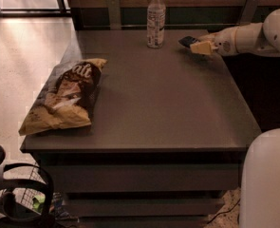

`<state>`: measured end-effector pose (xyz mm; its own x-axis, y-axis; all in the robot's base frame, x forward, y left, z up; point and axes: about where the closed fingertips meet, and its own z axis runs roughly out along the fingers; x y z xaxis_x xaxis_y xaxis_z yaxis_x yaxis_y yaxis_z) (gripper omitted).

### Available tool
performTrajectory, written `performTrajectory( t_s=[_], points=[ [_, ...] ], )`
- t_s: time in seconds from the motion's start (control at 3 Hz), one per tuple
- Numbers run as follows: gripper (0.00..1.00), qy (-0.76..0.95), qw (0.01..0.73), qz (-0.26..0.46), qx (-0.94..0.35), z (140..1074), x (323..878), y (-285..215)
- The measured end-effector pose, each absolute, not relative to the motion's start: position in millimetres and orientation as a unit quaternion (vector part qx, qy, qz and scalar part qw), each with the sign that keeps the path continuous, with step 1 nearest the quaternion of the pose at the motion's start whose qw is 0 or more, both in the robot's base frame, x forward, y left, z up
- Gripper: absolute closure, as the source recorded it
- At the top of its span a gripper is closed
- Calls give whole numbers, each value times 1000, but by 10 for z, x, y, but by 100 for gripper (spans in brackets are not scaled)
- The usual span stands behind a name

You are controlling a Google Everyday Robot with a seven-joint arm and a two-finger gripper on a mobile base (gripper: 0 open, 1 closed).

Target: Move rxbar blueberry near brown chip bag

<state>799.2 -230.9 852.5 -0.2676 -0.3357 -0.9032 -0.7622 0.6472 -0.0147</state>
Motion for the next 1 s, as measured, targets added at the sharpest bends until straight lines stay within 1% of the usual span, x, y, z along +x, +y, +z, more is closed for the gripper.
performTrajectory(
  t_s=[0.33, 0.67, 1.0],
  points=[
    [100, 757, 501, 169, -384, 9060, 7821, -2362],
    [100, 742, 504, 157, -413, 9418, 7595, -2272],
    [100, 732, 495, 172, -436, 9533, 7408, -2148]
  ],
)
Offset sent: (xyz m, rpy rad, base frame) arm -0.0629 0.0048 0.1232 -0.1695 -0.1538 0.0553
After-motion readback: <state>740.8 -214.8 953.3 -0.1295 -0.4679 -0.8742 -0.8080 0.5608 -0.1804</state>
